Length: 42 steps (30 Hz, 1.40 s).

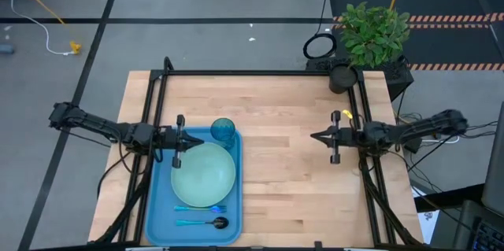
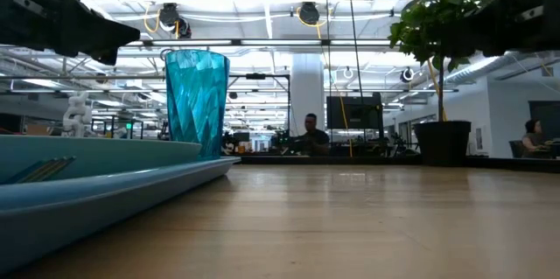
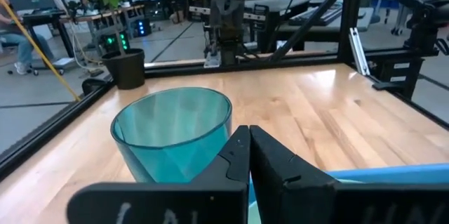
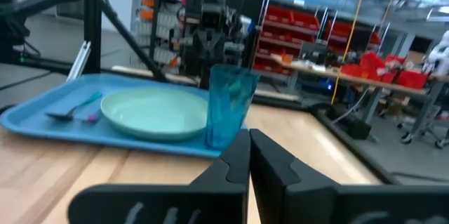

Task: Pick and place plate/cup/fork/spoon on tray
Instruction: Return to Home Position

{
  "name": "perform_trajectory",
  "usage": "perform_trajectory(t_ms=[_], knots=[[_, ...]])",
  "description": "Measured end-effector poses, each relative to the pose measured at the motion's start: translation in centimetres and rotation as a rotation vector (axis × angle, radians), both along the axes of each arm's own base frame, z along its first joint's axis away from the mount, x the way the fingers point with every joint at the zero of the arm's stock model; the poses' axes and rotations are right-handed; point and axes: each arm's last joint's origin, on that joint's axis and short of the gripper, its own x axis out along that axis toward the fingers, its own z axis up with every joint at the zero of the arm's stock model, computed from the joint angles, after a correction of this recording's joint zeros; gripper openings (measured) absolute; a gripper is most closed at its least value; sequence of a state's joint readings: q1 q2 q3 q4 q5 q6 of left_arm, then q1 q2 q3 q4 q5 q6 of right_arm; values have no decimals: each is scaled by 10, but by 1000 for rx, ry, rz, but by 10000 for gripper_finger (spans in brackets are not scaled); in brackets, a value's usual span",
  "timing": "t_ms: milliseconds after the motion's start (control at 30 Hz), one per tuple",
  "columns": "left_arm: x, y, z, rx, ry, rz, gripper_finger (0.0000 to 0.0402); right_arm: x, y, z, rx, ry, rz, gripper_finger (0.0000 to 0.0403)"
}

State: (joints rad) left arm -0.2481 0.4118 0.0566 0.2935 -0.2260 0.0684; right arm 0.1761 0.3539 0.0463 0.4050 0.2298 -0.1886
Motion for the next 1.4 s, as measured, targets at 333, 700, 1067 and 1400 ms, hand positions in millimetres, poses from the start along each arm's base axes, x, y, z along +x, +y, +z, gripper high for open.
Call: perform_trajectory(t_ms=[333, 700, 1067, 1400], knots=[[0, 0, 0, -64, 0, 2, 4, -11, -2, 4, -15, -40, -2, 0], [0, -1, 2, -80, -20, -2, 6, -22, -2, 3, -12, -54, 49, 0], [0, -1, 3, -81, -24, -9, 8, -23, -3, 0, -14, -29, 51, 0], [0, -1, 7, -65, -68, -21, 8, -23, -6, 1, -6, -55, 47, 0]])
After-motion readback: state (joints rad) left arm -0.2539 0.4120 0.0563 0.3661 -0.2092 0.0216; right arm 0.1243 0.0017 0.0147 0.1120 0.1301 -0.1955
